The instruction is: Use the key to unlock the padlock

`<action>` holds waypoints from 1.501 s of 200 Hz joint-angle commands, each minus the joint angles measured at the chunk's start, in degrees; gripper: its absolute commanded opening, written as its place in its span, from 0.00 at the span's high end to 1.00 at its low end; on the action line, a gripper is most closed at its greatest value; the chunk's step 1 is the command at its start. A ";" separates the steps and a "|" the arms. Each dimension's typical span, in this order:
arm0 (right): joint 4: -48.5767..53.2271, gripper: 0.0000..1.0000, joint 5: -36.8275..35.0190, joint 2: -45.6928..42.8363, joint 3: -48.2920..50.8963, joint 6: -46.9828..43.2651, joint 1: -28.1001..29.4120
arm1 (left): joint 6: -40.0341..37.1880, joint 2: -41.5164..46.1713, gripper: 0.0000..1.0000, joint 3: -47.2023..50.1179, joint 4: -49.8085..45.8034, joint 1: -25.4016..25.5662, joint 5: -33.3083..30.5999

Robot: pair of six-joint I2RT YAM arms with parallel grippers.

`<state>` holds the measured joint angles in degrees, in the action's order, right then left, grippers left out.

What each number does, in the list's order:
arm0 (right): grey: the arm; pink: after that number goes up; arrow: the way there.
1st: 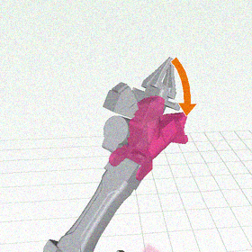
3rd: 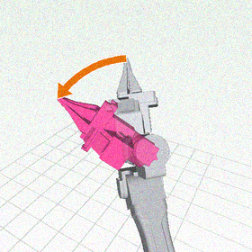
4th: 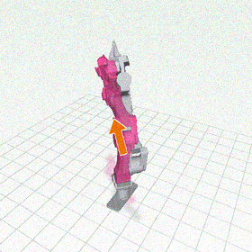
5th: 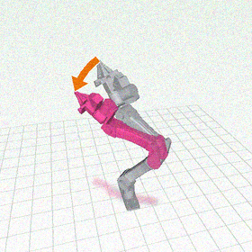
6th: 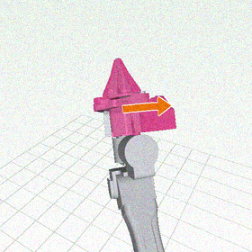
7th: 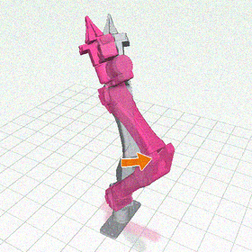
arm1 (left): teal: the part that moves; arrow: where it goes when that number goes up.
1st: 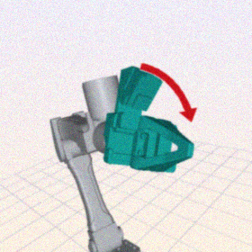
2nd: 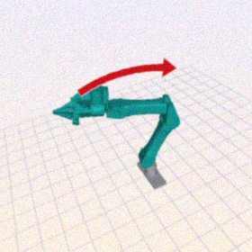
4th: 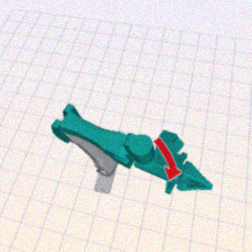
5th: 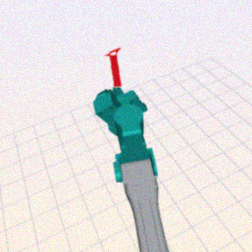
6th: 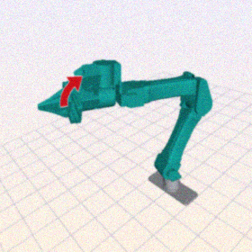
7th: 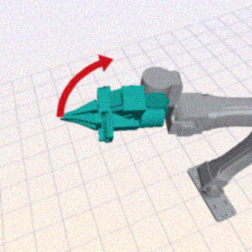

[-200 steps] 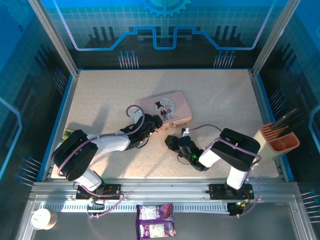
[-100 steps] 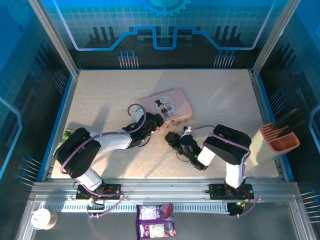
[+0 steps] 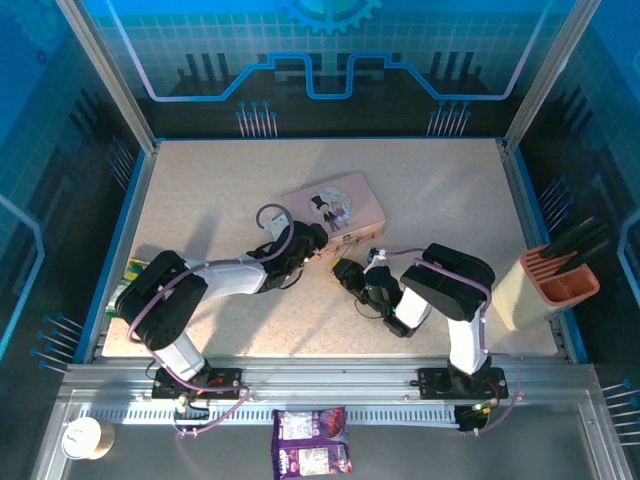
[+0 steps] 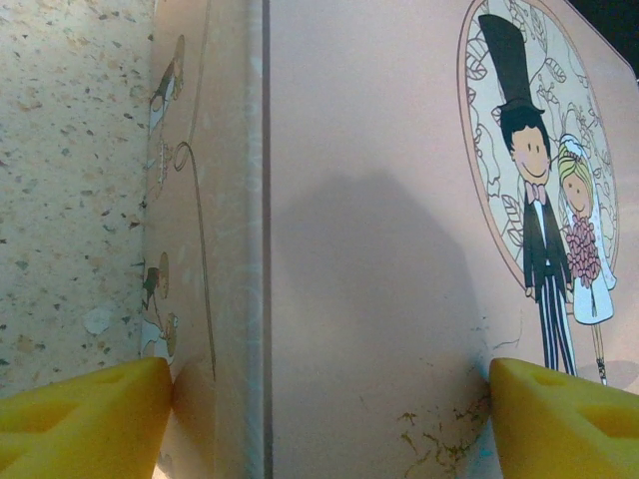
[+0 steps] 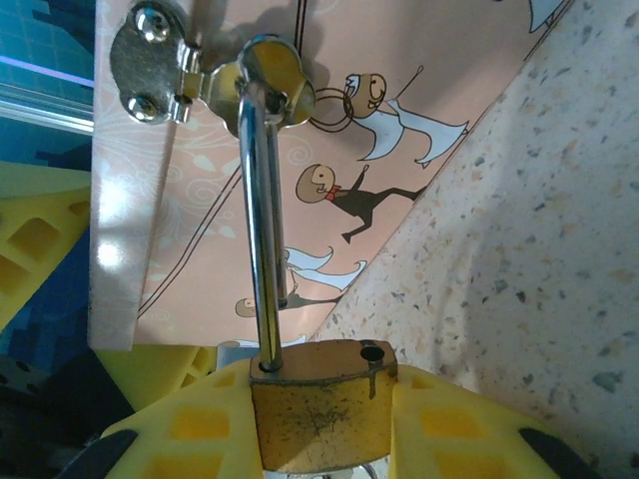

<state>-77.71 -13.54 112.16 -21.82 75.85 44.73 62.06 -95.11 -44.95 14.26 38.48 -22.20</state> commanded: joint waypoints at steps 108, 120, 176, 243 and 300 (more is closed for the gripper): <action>-3.86 1.00 0.41 0.71 -2.96 -2.45 -8.44 | -0.08 -4.39 0.22 0.99 -8.02 -0.86 4.58; -3.36 1.00 0.71 0.46 -3.63 -2.91 -8.50 | -0.22 -4.80 0.22 0.57 -8.04 -0.87 4.89; -3.85 1.00 3.52 -0.40 -4.61 -1.02 -12.08 | -0.32 -5.15 0.22 -0.04 -8.34 -0.88 5.19; 3.14 1.00 6.62 -3.84 -6.81 -1.14 -16.16 | -0.36 -5.88 0.23 -0.84 -8.72 -0.86 5.19; 15.27 1.00 11.25 -13.31 -4.78 -8.37 -20.12 | -1.93 -6.21 0.22 -1.81 -9.13 -2.05 5.59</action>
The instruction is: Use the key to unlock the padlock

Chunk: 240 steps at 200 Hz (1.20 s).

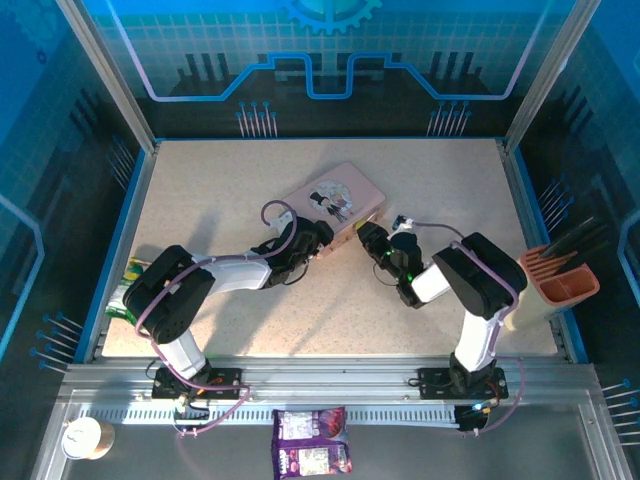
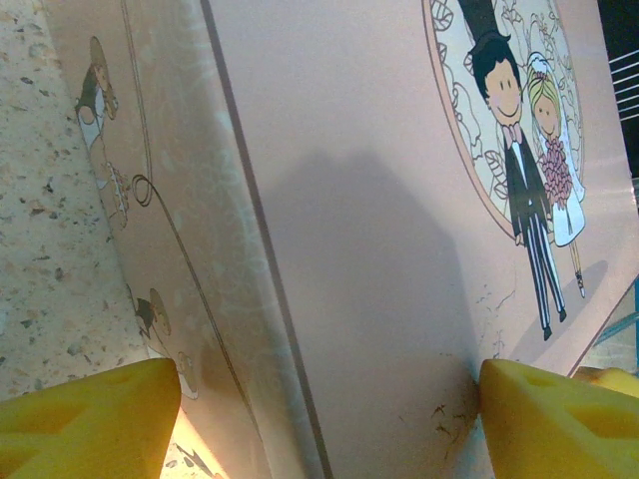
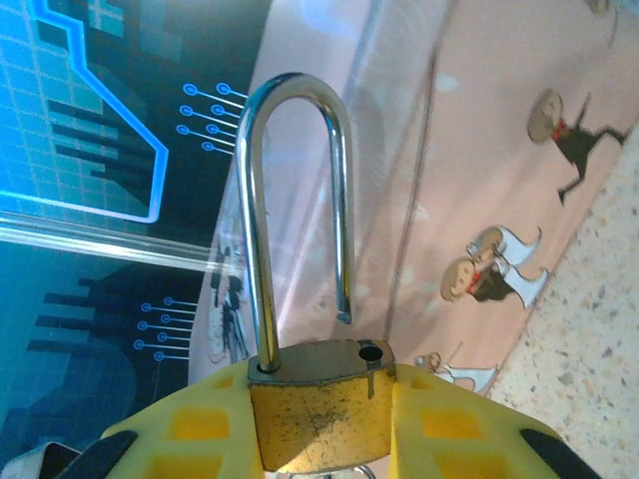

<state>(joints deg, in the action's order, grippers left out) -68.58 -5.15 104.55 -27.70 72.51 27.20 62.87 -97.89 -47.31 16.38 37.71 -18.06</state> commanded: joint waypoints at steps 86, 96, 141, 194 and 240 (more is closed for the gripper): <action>63.95 1.00 13.38 -34.02 -7.64 -40.96 -7.25 | -17.40 -9.91 0.22 -13.04 -17.24 -8.51 5.55; 69.37 1.00 13.58 -35.48 -9.15 -44.36 -7.14 | -19.78 -9.43 0.20 -15.24 -19.73 -9.03 5.42; 86.16 1.00 11.32 -40.07 -11.98 -53.70 -4.80 | -27.60 2.75 0.11 -14.31 -28.39 -9.18 4.27; 95.66 1.00 2.69 -37.67 -13.78 -57.89 4.45 | -32.28 25.94 0.09 2.73 -29.66 -9.07 3.42; 97.24 1.00 -0.40 -28.09 -16.29 -55.60 10.31 | -35.13 42.64 0.08 13.30 -30.16 -9.06 1.90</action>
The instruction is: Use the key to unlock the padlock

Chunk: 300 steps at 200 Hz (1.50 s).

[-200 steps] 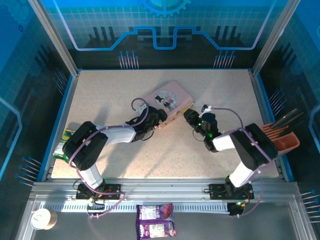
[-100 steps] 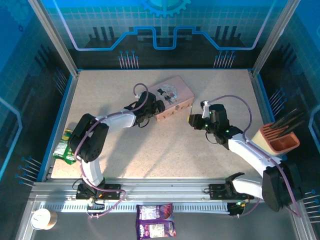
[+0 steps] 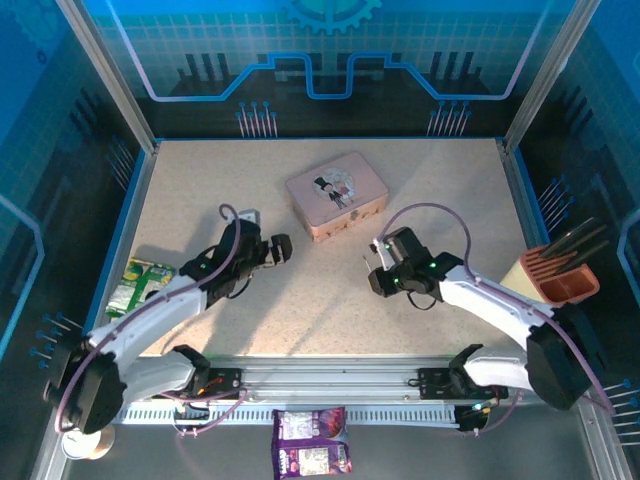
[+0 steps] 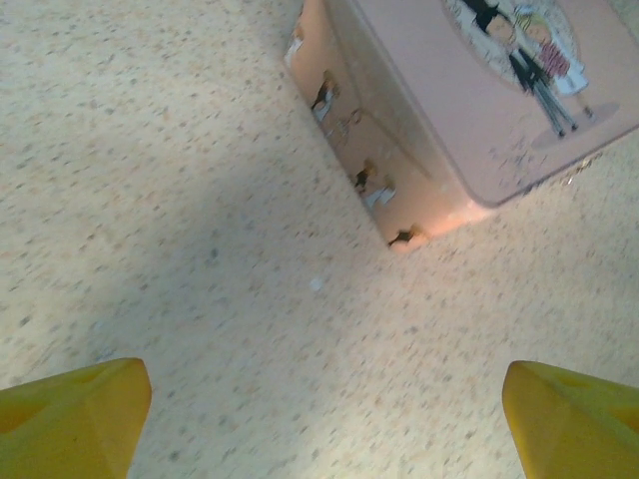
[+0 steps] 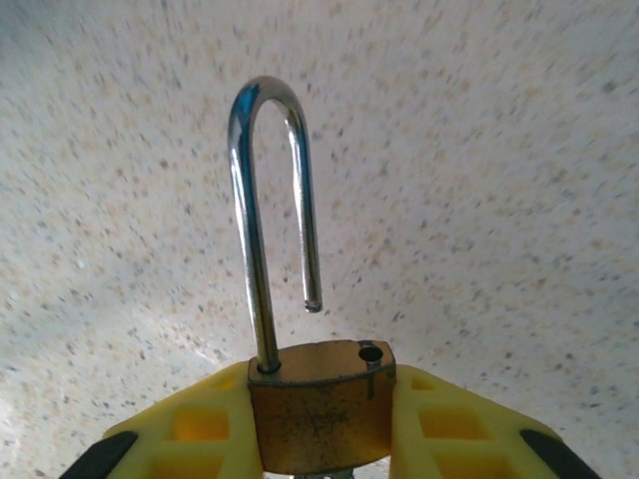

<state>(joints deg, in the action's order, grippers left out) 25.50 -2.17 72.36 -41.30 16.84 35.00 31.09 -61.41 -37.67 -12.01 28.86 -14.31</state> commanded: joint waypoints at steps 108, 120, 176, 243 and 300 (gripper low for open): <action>9.24 0.79 -12.16 18.66 -10.40 2.32 14.28 | -6.69 14.39 0.06 8.10 -2.05 -0.36 -3.26; 9.13 0.73 -11.99 18.23 -10.22 2.37 14.73 | -6.85 14.41 0.06 8.18 -1.99 -0.31 -3.54; 10.60 0.45 -8.93 14.17 -10.21 0.41 15.10 | -8.28 12.84 0.05 7.77 -0.84 -0.49 -4.52; 10.83 0.28 1.71 -0.77 -11.52 -3.09 3.68 | -14.26 8.56 0.01 3.37 1.27 -1.00 -11.92; -1.59 0.09 -4.85 -8.26 -10.20 -11.49 -8.77 | -30.42 -1.29 0.01 4.05 20.73 -2.92 -20.90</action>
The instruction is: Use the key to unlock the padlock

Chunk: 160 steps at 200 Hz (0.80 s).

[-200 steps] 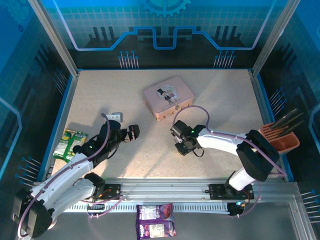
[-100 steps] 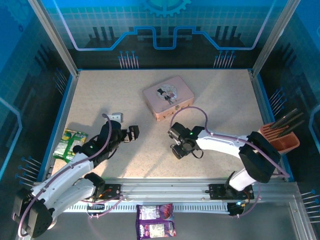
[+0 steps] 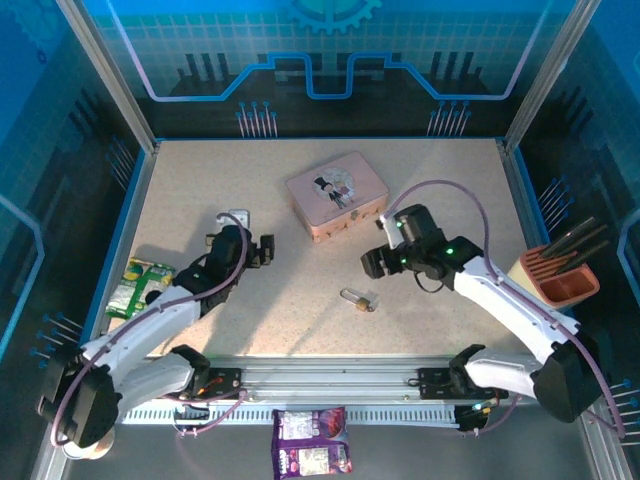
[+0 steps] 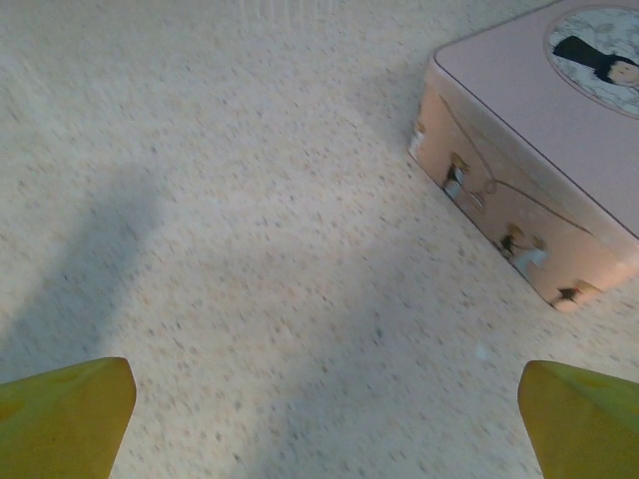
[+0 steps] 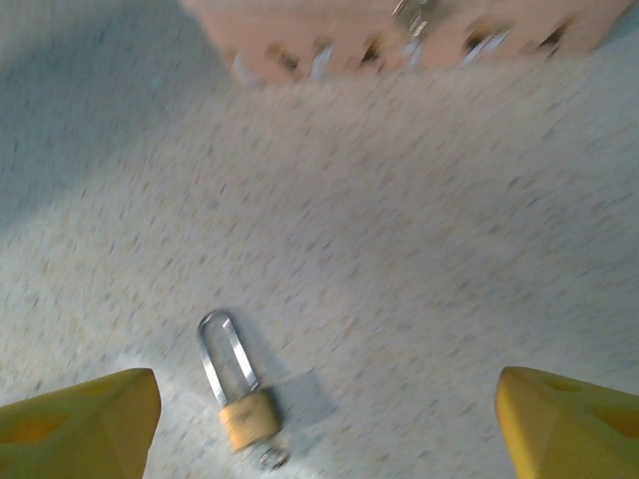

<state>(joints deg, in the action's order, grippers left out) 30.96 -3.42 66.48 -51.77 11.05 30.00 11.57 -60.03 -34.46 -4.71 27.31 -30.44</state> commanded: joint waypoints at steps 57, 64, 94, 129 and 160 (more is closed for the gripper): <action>-35.80 0.00 -11.22 -4.64 15.65 -13.64 -15.40 | -15.14 -13.62 0.01 5.64 33.71 -14.49 5.88; -39.08 0.00 -10.04 -4.31 17.46 -12.67 -17.45 | -14.95 -14.77 0.01 6.77 36.37 -16.23 8.82; -58.93 0.00 -6.52 1.57 25.41 -13.32 -22.72 | -14.32 -20.14 0.01 10.53 47.04 -21.91 15.70; -75.40 0.00 -0.73 10.27 30.19 -10.18 -27.62 | -10.39 -27.75 0.01 14.55 60.35 -27.06 23.19; -87.46 0.00 6.92 17.71 33.56 -10.20 -29.60 | -11.80 -29.02 0.01 13.88 60.47 -27.13 26.77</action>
<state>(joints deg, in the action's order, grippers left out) -39.72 -4.21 79.68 -20.10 0.25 1.37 -0.32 -88.68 -20.01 49.21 0.54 -9.91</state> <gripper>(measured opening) 0.996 0.992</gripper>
